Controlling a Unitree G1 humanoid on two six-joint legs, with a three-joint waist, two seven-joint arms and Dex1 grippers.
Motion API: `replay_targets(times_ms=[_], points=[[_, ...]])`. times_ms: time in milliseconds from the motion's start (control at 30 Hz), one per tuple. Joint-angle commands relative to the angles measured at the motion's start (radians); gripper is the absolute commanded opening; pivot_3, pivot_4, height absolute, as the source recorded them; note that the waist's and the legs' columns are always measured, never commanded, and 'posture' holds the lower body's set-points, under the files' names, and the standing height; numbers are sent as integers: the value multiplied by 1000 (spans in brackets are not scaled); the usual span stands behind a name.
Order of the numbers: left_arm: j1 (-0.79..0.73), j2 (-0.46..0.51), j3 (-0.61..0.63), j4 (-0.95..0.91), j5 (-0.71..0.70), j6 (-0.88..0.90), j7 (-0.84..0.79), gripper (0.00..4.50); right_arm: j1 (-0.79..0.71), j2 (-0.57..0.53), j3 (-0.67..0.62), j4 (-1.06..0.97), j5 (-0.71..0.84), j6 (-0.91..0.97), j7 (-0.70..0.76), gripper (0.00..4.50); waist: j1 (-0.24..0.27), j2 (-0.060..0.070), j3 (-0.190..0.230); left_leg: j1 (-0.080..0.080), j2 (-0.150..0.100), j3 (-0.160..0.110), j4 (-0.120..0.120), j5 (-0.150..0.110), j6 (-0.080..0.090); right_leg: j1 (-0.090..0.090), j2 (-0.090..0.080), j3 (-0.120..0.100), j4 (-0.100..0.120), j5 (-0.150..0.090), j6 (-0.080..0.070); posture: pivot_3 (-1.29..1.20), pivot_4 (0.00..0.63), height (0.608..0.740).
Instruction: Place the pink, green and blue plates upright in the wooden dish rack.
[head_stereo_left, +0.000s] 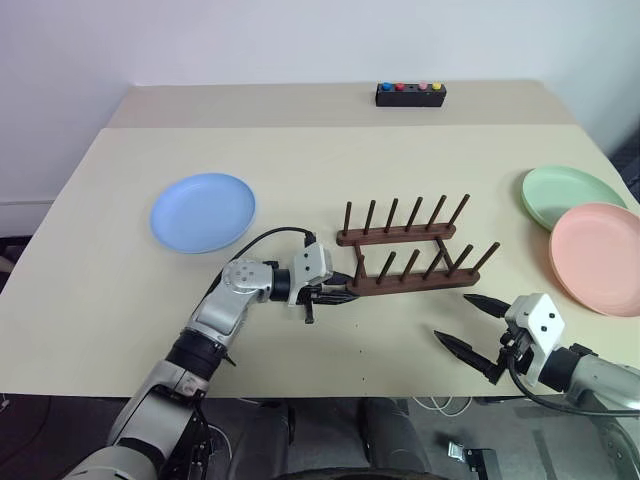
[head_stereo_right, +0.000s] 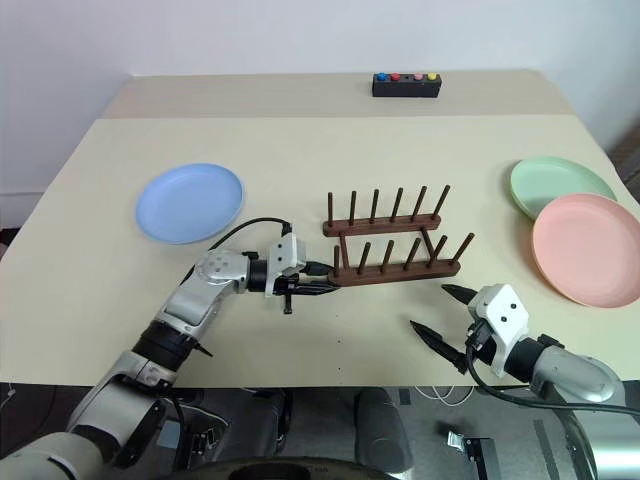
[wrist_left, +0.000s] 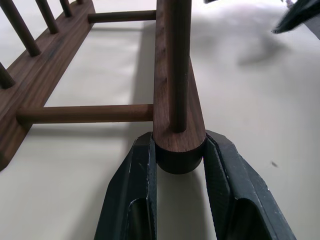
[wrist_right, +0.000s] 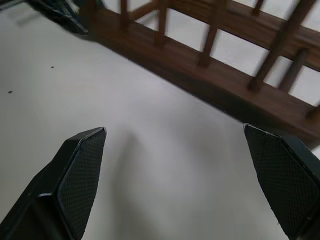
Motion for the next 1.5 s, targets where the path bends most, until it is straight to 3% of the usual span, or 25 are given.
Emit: replay_targets(times_ms=[33,367,1067,1100,1267,1367,1433,1500], points=[[-39,-21,-4,58,15,-71,-13,684,35,18,-35,-76,17,-4,-21,4500,0,0,0,0,0,0,0,0,0,0,0,0,0,0,0,0,150,740],[-61,-31,12,141,31,-132,-33,684,84,24,-73,-96,21,-4,-33,4500,2,0,0,0,0,0,1,0,0,0,0,0,0,0,0,0,150,740],[-87,8,52,214,34,-171,-26,684,36,28,-41,-51,-2,-21,-12,4500,-1,0,0,0,0,0,0,0,0,0,0,0,0,0,0,0,150,740],[-90,9,53,220,34,-172,-28,1751,36,29,-40,-51,-3,-22,-12,4500,-1,0,0,0,0,0,0,0,0,0,0,0,0,0,0,0,150,740],[-106,7,62,243,38,-181,-23,4219,34,32,-35,-51,-7,-25,-16,4500,-1,0,0,0,0,0,0,0,0,0,0,0,1,0,0,0,150,740],[-107,11,71,247,51,-185,5,4421,15,28,-41,-35,-15,-12,-35,4500,0,0,0,0,0,0,0,0,0,0,0,0,0,0,0,0,150,740],[-100,12,76,241,48,-187,10,4500,-6,27,-43,-10,-36,-14,-57,3971,0,0,0,0,0,0,0,0,0,0,0,0,1,0,0,0,150,740],[-84,15,84,215,35,-164,12,3917,-19,25,-43,7,-42,-10,-63,3097,-1,0,0,0,0,0,0,0,0,0,0,0,1,0,0,0,150,740]])
